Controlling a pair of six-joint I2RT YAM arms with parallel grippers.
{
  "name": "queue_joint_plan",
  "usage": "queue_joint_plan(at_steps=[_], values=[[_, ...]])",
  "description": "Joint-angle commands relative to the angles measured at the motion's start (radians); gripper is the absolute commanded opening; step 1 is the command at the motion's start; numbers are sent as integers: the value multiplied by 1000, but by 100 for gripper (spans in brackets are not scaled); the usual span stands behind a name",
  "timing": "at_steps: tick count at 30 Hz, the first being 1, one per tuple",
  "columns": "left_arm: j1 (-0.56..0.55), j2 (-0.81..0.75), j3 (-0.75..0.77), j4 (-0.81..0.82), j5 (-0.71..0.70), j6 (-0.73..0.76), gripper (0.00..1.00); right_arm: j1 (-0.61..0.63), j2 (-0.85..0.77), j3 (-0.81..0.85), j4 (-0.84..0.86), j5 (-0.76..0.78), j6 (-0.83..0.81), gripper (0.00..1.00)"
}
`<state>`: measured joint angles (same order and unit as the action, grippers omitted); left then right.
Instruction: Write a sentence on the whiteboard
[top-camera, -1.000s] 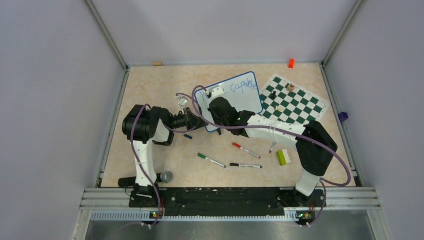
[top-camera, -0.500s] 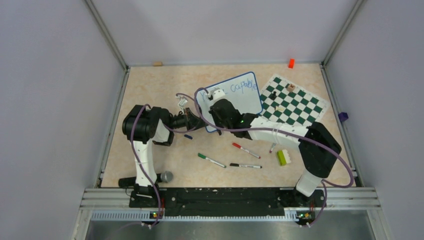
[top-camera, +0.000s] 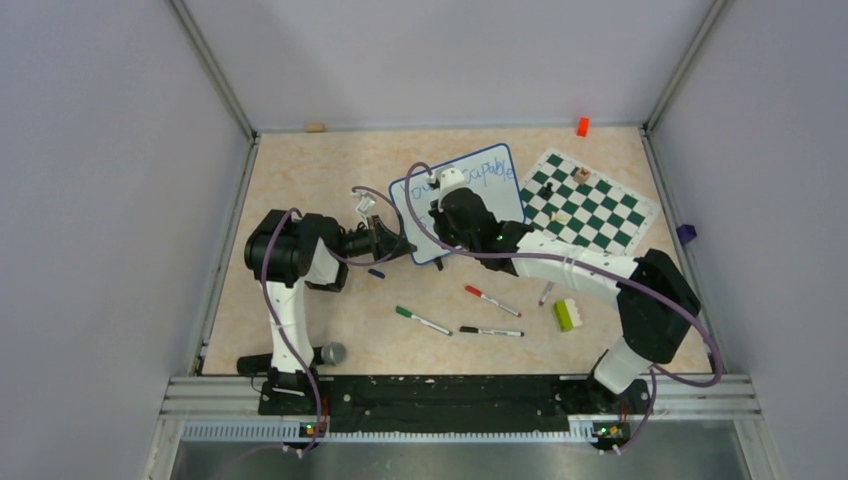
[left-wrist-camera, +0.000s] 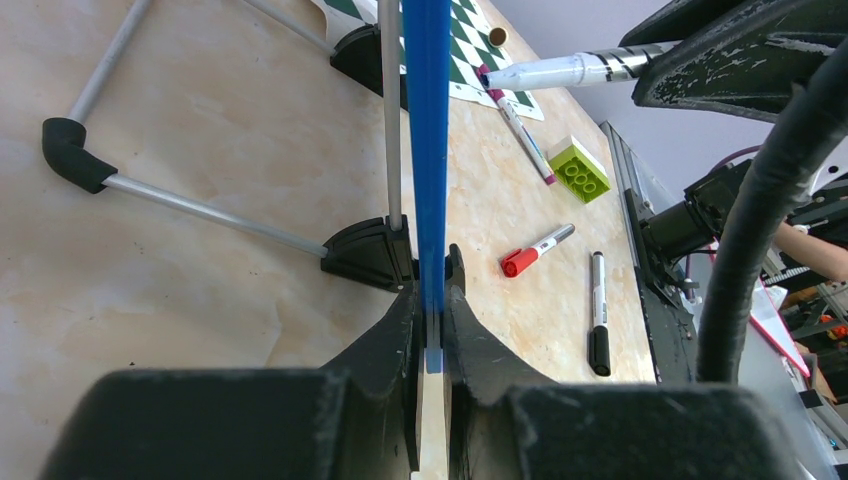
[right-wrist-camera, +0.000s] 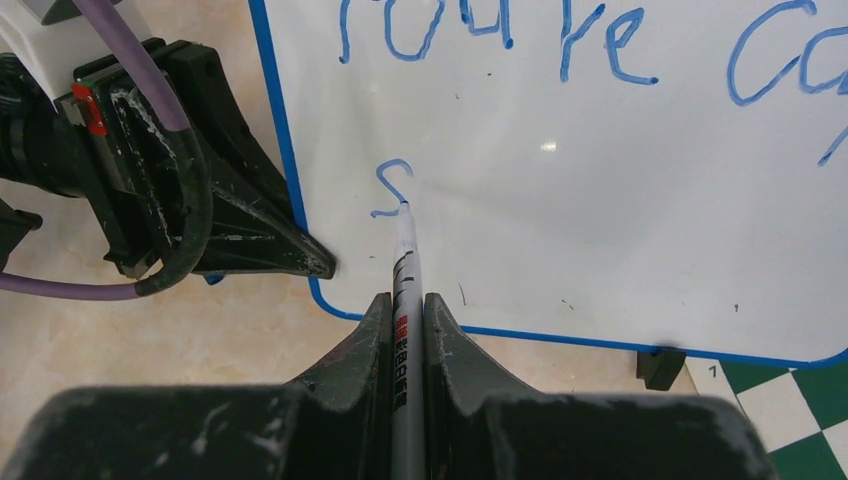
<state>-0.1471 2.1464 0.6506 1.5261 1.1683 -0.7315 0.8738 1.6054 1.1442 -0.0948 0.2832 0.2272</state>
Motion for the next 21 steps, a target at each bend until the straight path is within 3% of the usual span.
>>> queue_joint_plan(at_steps=[1, 21], values=[[0, -29, 1, 93, 46, 17, 6, -3, 23, 74, 13, 15, -27, 0], [1, -26, 3, 94, 46, 17, 6, -4, 109, 134, -14, 101, -59, 0]])
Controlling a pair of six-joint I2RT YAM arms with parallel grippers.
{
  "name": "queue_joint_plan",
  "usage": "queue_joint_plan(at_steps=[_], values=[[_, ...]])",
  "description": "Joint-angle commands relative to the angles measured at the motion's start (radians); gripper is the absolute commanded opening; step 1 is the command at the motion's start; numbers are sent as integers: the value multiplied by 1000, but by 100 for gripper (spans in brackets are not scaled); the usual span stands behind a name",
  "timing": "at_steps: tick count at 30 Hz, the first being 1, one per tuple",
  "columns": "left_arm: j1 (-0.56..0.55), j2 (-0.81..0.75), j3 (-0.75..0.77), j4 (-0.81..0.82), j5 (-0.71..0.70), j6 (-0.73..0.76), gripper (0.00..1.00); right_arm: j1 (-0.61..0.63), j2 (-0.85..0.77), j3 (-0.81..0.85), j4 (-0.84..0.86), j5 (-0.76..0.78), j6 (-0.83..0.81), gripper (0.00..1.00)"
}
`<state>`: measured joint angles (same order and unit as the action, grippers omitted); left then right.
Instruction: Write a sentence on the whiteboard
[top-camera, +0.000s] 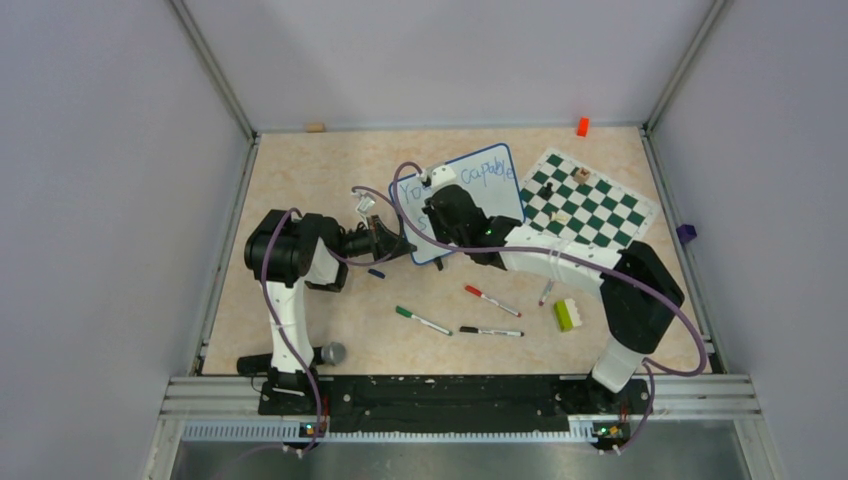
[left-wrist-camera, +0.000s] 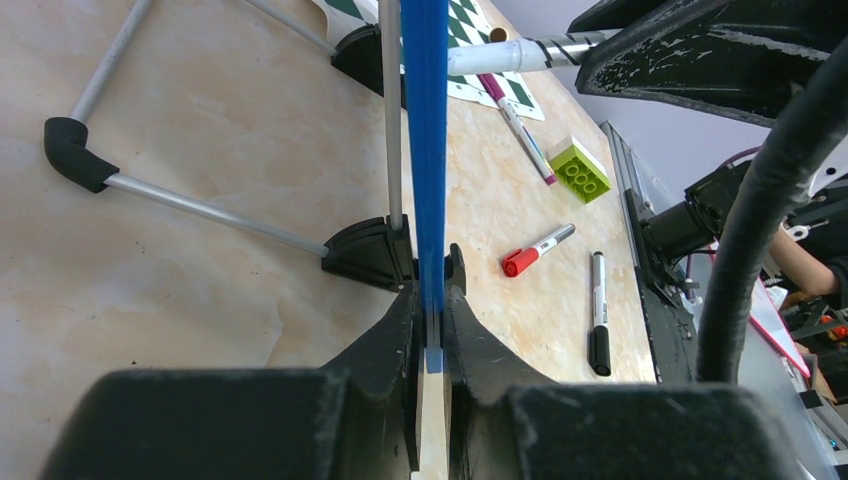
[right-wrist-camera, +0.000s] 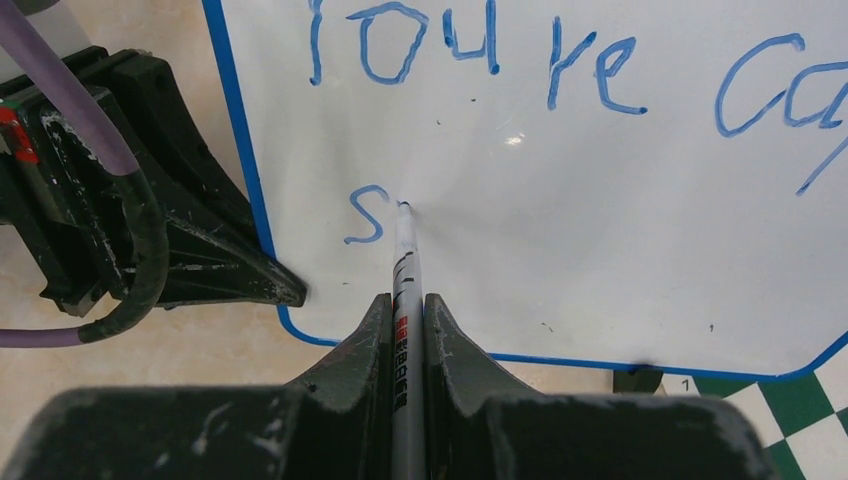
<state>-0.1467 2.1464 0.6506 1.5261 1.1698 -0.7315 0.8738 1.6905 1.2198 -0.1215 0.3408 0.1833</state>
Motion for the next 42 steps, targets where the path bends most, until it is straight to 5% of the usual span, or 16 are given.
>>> queue_joint_plan(at_steps=[1, 21, 42], values=[[1, -25, 2, 94, 45, 18, 6, -4, 27, 64, 7, 53, -15, 0], [1, -29, 0, 94, 45, 18, 6, -9, -78, 42, 25, 42, -11, 0], [1, -26, 1, 94, 45, 17, 6, -17, 21, 112, 12, 18, -18, 0]])
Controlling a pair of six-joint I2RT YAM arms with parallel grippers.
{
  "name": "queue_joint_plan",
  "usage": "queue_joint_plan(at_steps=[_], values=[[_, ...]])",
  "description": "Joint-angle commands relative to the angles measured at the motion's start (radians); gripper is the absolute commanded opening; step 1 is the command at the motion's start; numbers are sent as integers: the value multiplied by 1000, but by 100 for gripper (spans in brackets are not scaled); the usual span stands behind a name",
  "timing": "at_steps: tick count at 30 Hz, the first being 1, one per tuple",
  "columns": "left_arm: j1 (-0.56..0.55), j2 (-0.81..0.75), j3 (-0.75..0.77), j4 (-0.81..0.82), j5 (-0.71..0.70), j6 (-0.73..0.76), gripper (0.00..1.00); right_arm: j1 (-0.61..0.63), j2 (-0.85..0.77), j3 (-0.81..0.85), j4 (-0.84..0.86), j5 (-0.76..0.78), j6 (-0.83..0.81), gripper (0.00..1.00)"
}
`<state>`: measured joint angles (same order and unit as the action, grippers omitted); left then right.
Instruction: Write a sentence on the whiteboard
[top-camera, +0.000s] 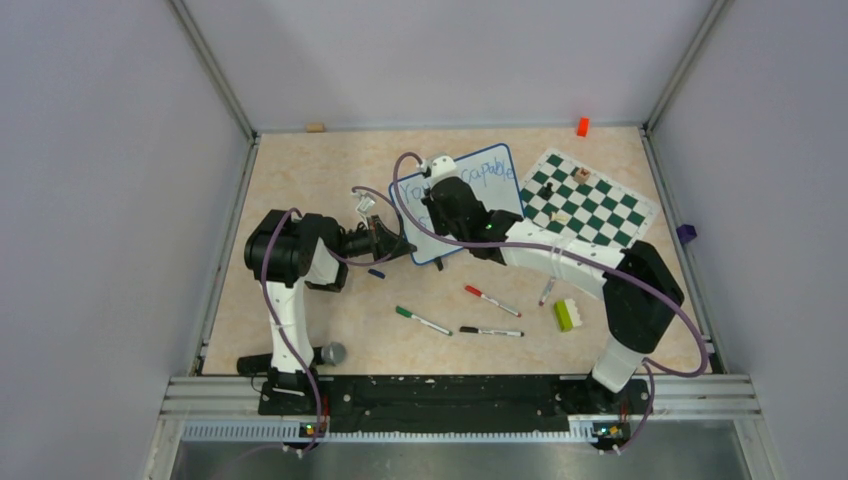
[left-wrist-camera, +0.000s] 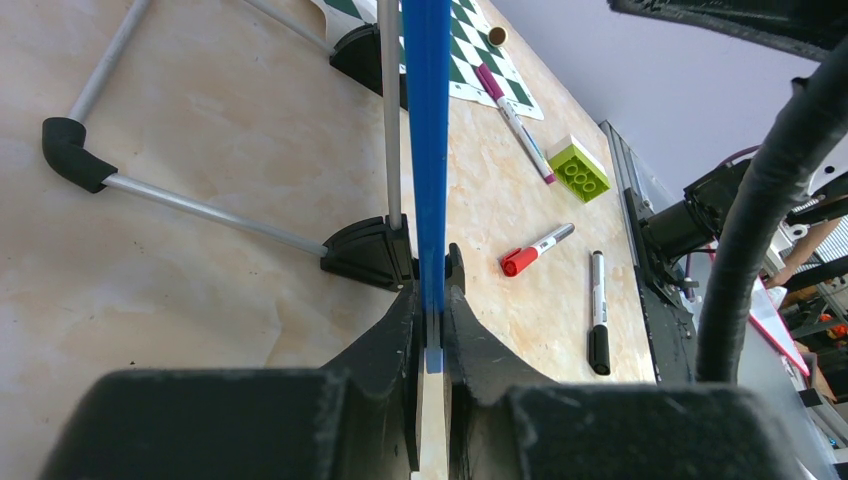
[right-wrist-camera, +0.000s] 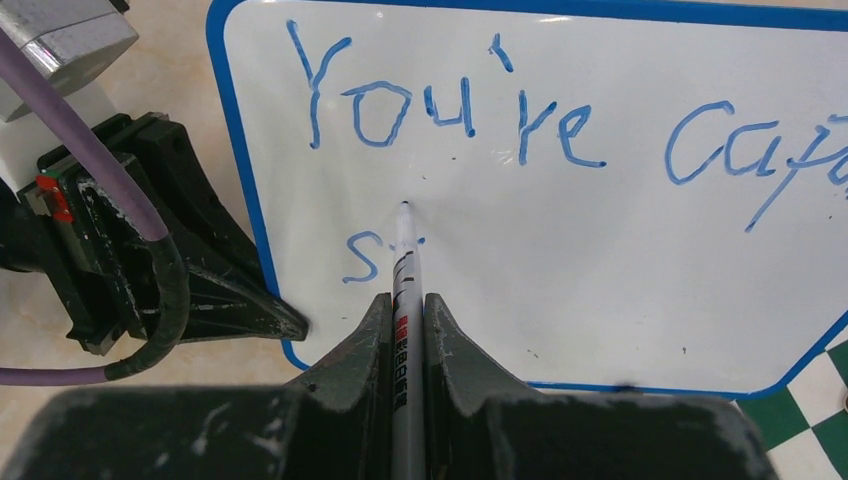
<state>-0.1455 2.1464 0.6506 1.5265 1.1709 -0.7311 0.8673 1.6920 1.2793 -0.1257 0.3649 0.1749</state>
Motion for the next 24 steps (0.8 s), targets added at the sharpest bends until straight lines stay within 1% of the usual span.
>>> queue_joint_plan(at_steps=[1, 9, 24], values=[[0, -27, 2, 93, 45, 17, 6, -11, 22, 52, 13, -5, -10, 0], [-1, -28, 0, 93, 45, 17, 6, -14, 22, 19, 6, 4, -4, 0], [0, -28, 1, 93, 45, 18, 6, -14, -27, -75, 0, -38, 14, 0]])
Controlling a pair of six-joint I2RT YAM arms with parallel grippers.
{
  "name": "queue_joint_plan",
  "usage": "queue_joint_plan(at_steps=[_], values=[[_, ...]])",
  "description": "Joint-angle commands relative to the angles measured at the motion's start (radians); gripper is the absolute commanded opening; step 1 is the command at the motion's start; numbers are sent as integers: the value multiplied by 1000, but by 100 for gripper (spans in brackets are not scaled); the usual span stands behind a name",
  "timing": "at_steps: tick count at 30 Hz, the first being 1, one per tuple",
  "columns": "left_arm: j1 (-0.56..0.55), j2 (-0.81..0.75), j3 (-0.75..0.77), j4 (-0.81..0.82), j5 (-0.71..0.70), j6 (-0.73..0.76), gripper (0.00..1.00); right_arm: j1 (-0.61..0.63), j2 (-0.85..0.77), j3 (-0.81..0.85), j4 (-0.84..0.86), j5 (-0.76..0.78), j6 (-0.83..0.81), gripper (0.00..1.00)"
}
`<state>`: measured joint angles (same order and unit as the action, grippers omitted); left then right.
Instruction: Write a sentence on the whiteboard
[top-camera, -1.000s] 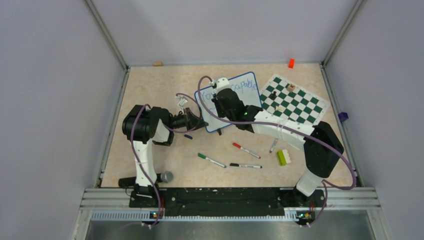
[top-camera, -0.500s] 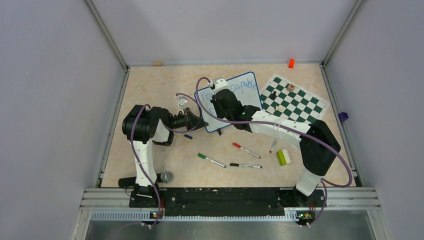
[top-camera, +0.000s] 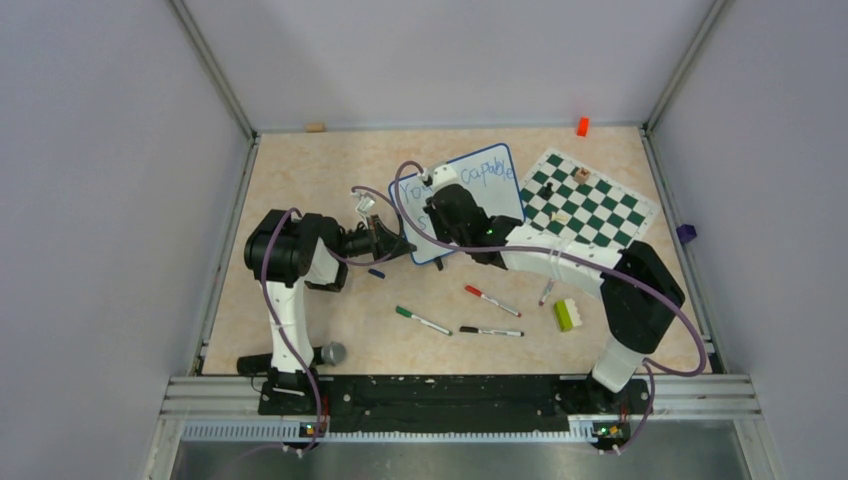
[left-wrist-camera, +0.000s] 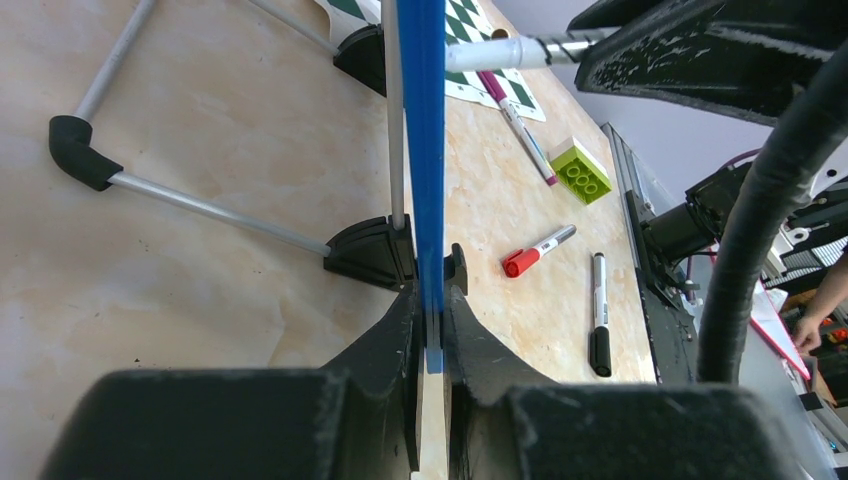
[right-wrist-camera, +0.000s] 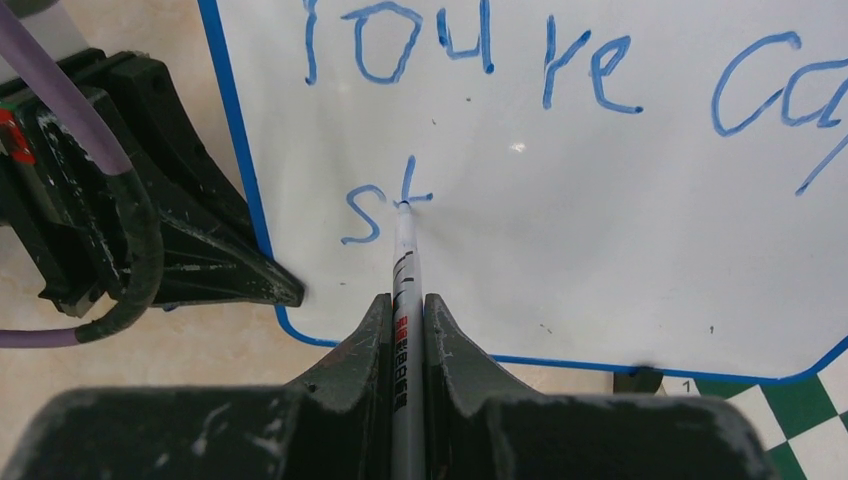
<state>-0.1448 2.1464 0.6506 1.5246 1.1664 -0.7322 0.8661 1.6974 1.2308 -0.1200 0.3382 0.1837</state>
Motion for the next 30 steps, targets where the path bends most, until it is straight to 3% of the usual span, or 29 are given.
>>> queue_joint_plan(at_steps=[1, 15, 30], values=[[-1, -28, 1, 95, 49, 20, 6, -13, -35, -32, -6, -13, 6, 0], [-1, -30, 0, 95, 49, 20, 6, -14, -51, -28, -30, 64, -1, 0], [-1, -35, -3, 95, 49, 19, 6, -43, -113, -6, 7, 31, -12, 0]])
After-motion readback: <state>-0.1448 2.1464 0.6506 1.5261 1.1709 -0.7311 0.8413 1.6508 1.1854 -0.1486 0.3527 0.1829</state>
